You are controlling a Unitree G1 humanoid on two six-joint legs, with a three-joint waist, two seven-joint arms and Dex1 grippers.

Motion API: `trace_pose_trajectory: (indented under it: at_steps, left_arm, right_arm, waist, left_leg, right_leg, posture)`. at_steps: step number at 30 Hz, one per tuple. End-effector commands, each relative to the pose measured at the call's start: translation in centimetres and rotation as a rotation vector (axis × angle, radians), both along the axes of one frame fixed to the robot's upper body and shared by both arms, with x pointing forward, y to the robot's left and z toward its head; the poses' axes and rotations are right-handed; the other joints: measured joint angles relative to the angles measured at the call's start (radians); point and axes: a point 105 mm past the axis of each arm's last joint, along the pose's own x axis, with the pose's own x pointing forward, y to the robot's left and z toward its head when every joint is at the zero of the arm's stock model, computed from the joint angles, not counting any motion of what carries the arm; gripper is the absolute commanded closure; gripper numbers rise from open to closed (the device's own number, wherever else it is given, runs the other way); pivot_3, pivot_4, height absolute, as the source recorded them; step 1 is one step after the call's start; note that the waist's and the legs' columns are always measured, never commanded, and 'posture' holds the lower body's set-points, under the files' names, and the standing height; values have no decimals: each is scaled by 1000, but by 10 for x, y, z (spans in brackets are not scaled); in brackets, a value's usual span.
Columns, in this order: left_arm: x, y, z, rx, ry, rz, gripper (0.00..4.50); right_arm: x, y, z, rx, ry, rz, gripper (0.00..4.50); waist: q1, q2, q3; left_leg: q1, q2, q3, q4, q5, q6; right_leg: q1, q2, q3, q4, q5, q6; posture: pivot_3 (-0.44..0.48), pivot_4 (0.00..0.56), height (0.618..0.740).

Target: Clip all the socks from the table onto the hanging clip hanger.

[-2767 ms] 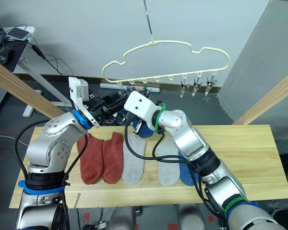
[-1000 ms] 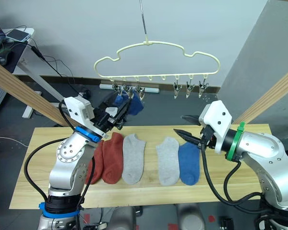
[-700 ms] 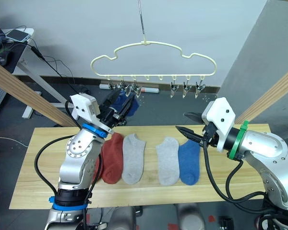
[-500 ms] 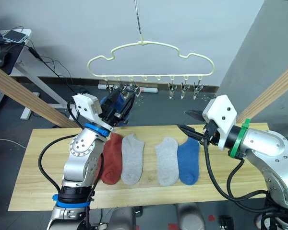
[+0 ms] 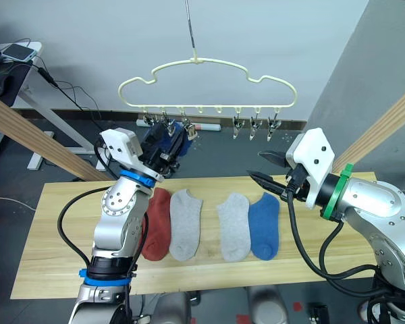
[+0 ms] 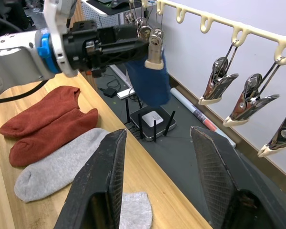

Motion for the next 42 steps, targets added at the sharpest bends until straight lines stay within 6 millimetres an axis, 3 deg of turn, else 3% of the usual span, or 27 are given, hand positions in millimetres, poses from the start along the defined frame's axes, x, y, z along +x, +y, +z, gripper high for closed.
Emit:
trace_pose_trajectory:
  at_steps: [1, 11, 15, 41, 42]
  left_arm:
    - [-5, 2, 16, -3, -62, 1, 2107]
    - [1, 3, 26, -36, -85, 33, 2107]
    - [2, 6, 28, -40, -87, 53, 2909]
    - [1, 0, 41, -49, -114, 24, 2909]
    - [1, 0, 41, -51, -115, 21, 3086]
  right_arm:
    - [-5, 0, 8, 0, -50, 7, 2271]
    - [-4, -1, 7, -2, -47, 7, 2271]
    - [-3, -2, 6, -5, -44, 6, 2271]
    - [-3, 3, 7, 14, -49, 41, 2271]
    - [-3, 3, 7, 14, -48, 41, 2271]
  waist:
    - [0, 0, 0]
    - [0, 0, 0]
    - [0, 0, 0]
    - [1, 0, 0]
    - [1, 0, 0]
  left_leg:
    - [0, 0, 0, 0, 0, 0]
    - [0, 0, 0, 0, 0, 0]
    - [0, 0, 0, 0, 0, 0]
    - [0, 0, 0, 1, 0, 0]
    - [0, 0, 0, 1, 0, 0]
  right_leg:
    - [0, 0, 0, 0, 0, 0]
    - [0, 0, 0, 0, 0, 0]
    - [0, 0, 0, 0, 0, 0]
    - [0, 0, 0, 0, 0, 0]
    - [0, 0, 0, 0, 0, 0]
  posture:
    - [-310, 366, 732]
    - [-309, 364, 732]
    - [-305, 365, 732]
    - [-300, 363, 732]
    - [-300, 363, 732]
